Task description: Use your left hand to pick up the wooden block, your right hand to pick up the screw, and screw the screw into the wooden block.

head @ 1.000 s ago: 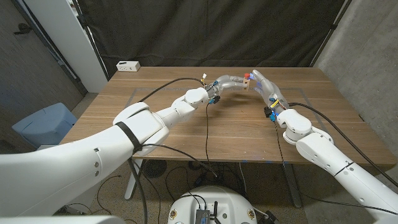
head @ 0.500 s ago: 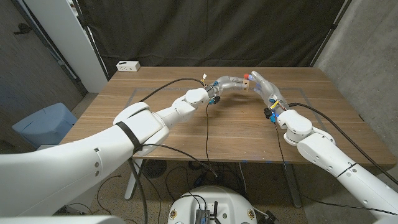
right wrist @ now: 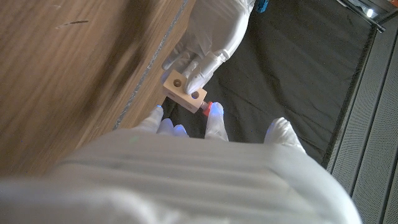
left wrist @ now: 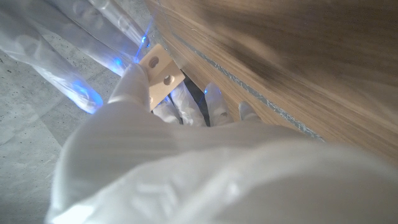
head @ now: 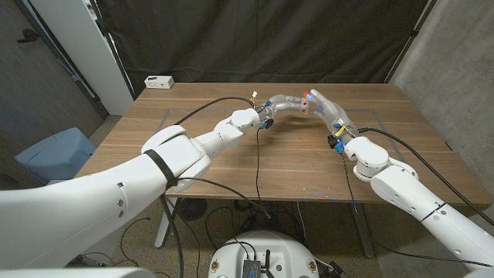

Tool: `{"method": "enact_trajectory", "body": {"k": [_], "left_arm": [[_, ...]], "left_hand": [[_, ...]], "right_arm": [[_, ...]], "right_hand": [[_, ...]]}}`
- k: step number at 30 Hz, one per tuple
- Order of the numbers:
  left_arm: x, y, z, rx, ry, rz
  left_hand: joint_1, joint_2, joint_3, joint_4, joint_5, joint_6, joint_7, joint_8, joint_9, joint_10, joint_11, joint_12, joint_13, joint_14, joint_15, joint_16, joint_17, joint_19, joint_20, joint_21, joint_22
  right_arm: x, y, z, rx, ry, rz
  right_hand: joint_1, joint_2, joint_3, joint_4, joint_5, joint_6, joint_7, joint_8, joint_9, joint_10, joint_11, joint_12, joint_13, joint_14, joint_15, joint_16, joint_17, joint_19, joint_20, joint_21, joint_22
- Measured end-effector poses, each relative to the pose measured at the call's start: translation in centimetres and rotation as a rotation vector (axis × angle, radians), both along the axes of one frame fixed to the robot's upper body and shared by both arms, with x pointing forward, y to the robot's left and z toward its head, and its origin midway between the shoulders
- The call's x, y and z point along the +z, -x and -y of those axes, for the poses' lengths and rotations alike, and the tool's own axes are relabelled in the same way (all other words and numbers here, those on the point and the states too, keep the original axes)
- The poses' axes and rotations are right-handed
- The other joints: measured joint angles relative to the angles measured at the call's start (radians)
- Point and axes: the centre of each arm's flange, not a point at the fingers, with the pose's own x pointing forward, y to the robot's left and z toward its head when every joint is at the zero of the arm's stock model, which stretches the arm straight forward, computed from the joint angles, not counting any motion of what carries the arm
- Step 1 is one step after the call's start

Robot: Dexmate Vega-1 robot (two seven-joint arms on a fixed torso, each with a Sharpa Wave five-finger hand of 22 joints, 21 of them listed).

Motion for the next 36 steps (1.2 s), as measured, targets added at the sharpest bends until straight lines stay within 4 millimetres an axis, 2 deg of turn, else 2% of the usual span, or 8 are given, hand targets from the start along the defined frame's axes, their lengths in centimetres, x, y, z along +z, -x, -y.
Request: {"method": "enact_trajectory", "body": {"k": [10,21,29,36], "left_arm": [[0.2,-0.2,0.2,0.020,-0.009,-0.016],[0.5,-0.3,0.5,0.029,-0.019,-0.022],[0.7,-0.1,0.7,0.024,-0.023,-0.016],[0.7,-0.1,0.8,0.021,-0.025,-0.015]], "left_hand": [[0.000,0.000,0.000,0.000,0.000,0.000,0.000,0.000,0.000,0.000,0.000,0.000,0.000,0.000,0.000,0.000,0.000,0.000,0.000,0.000,0.000],[0.000,0.000,0.000,0.000,0.000,-0.002,0.001,0.000,0.000,0.000,0.000,0.000,0.000,0.000,0.000,0.000,0.000,0.000,0.000,0.000,0.000],[0.000,0.000,-0.001,-0.001,0.000,-0.005,0.001,0.000,0.000,0.000,0.000,0.000,0.000,0.000,0.000,0.000,0.000,0.000,0.000,0.000,-0.002],[0.000,0.000,-0.001,-0.001,-0.001,-0.001,-0.002,0.000,-0.001,0.000,0.000,0.000,0.000,0.000,0.000,0.000,0.000,0.000,0.000,0.000,-0.002]], "right_arm": [[-0.3,0.0,0.4,-0.008,0.000,-0.006],[-0.4,-0.3,1.8,-0.050,-0.015,-0.008],[-0.5,-0.7,2.8,-0.073,-0.023,-0.013],[-0.3,-1.2,3.5,-0.090,-0.029,-0.015]], "right_hand": [[0.000,0.000,0.000,0.000,0.000,0.000,0.000,0.000,0.000,0.000,0.000,0.000,0.000,0.000,0.000,0.000,-0.001,0.000,0.000,0.000,0.000],[0.000,0.000,-0.004,-0.004,0.000,-0.004,-0.003,-0.005,0.000,0.000,0.000,0.000,0.000,0.000,0.000,0.000,-0.005,0.000,0.000,0.000,0.000],[-0.005,0.005,-0.004,-0.004,0.000,-0.021,0.005,-0.005,0.000,0.000,0.000,0.000,0.000,0.000,0.000,0.000,-0.005,0.000,0.000,0.000,0.000],[-0.005,0.005,-0.004,-0.004,0.000,-0.040,0.007,-0.015,0.000,0.000,0.000,0.000,0.000,0.000,0.000,0.000,-0.005,0.000,0.000,0.000,0.000]]}}
